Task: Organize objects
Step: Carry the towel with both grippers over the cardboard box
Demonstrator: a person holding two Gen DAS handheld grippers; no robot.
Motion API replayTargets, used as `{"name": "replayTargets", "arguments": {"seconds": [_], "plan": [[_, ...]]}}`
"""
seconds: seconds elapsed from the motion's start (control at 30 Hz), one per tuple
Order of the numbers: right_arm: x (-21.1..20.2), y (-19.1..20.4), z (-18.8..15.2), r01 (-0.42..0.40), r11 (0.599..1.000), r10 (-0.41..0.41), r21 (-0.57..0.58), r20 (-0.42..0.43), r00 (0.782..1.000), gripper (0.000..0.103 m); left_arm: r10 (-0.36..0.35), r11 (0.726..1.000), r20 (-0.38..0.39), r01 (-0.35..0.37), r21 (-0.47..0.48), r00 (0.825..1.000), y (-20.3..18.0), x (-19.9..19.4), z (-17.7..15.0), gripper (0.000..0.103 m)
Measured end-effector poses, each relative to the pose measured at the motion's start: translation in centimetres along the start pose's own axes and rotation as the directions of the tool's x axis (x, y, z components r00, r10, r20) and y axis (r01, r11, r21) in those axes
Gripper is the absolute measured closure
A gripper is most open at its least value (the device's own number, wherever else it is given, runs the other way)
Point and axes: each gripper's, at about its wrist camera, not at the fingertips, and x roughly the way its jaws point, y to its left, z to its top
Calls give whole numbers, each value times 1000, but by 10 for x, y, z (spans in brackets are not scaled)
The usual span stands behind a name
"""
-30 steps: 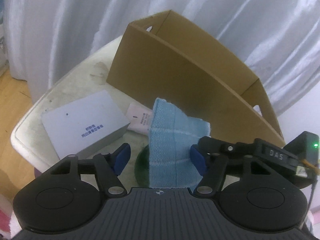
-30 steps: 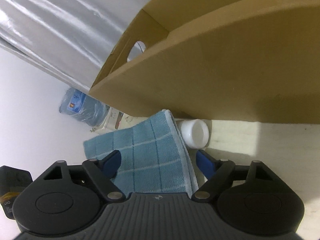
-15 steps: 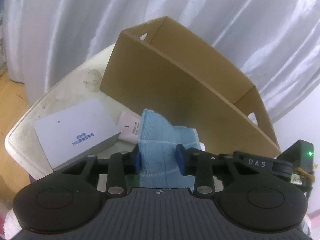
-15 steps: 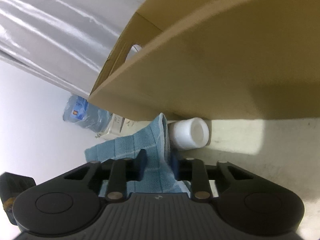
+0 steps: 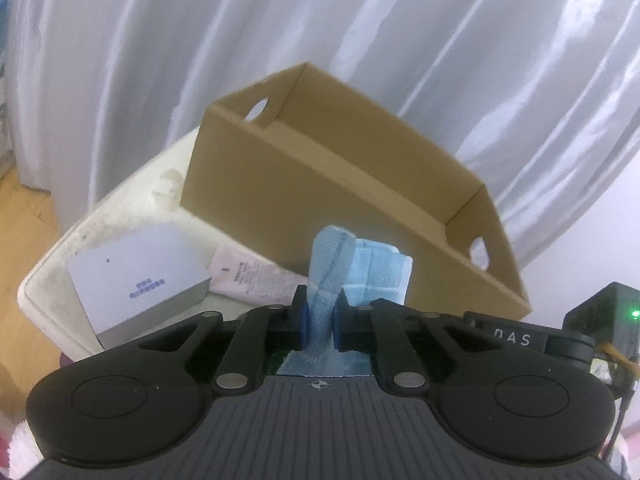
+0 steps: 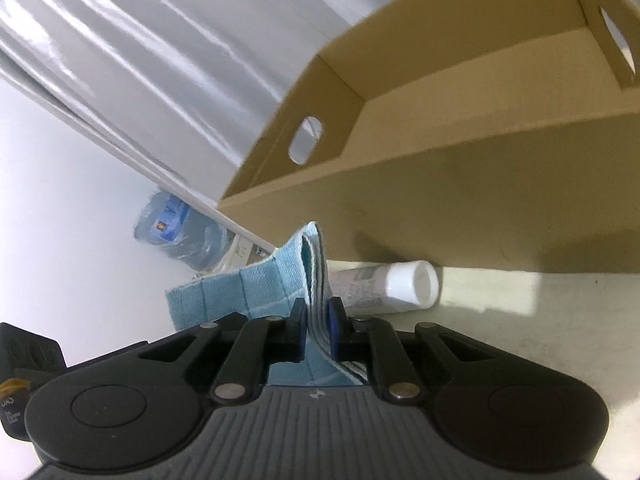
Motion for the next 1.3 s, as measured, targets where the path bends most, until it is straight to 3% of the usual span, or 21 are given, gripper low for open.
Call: {"name": "replayTargets", "arguments": {"seconds": [0.43, 0.7, 1.0, 1.3], "plan": [[-67, 45, 9, -85, 988, 101, -129, 118, 988, 91, -25, 998, 145, 15, 65, 989, -52, -54, 10, 93], [-106, 60, 44, -126, 976, 161, -176, 198, 967, 91, -106, 990, 196, 85, 114, 975, -93, -61, 38, 93], [-128, 42, 109, -45, 982, 95, -181, 278, 956, 91, -205, 966, 152, 175, 190, 967, -141, -3, 89, 93], [-104, -9, 167, 67, 994, -42, -90, 260, 965, 91, -261, 957, 3, 258, 133, 965, -151, 86, 122, 93]]}}
